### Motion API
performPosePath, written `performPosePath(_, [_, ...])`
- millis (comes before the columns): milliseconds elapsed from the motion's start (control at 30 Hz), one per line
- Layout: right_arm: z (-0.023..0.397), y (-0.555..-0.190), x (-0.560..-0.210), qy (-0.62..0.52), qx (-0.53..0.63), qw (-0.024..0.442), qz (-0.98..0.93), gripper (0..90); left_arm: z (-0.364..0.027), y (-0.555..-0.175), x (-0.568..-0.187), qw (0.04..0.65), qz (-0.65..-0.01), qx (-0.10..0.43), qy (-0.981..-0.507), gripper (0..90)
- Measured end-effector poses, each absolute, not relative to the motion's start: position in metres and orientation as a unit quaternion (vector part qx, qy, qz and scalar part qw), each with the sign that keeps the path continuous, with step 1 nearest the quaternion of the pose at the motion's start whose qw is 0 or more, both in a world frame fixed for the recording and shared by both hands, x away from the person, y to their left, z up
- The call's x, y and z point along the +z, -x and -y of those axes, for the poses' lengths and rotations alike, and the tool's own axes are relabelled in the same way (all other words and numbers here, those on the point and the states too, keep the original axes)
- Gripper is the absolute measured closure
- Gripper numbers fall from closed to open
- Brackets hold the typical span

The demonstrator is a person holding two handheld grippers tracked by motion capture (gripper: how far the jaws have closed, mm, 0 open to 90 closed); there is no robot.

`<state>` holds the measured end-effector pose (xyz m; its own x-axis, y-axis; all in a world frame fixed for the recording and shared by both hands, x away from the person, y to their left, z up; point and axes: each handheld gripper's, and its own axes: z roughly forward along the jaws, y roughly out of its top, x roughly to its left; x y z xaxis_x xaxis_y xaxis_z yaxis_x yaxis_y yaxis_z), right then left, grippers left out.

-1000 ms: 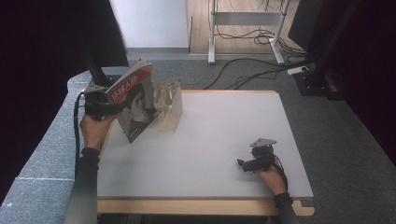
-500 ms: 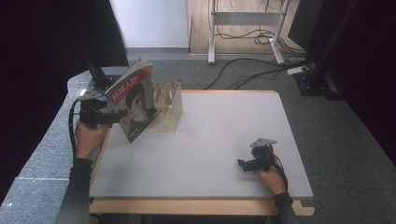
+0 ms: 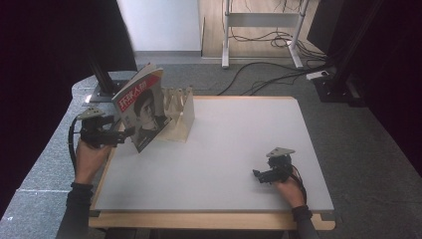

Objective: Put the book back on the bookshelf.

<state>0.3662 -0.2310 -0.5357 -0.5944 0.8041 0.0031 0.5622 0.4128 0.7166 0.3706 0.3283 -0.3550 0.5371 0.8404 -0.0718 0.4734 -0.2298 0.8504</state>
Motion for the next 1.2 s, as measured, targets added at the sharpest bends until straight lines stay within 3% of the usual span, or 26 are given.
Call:
performPosePath(500, [0.231, -0.366, -0.536, -0.415, 0.348, 0.174, -0.822, 0.0, -0.283, -0.347, -0.366, 0.444, -0.38, 0.19, -0.789, 0.0])
performPosePath(1200, [0.231, -0.366, -0.536, -0.416, 0.347, 0.174, -0.822, 0.0, -0.218, -0.362, -0.422, 0.439, -0.321, 0.142, -0.827, 0.0])
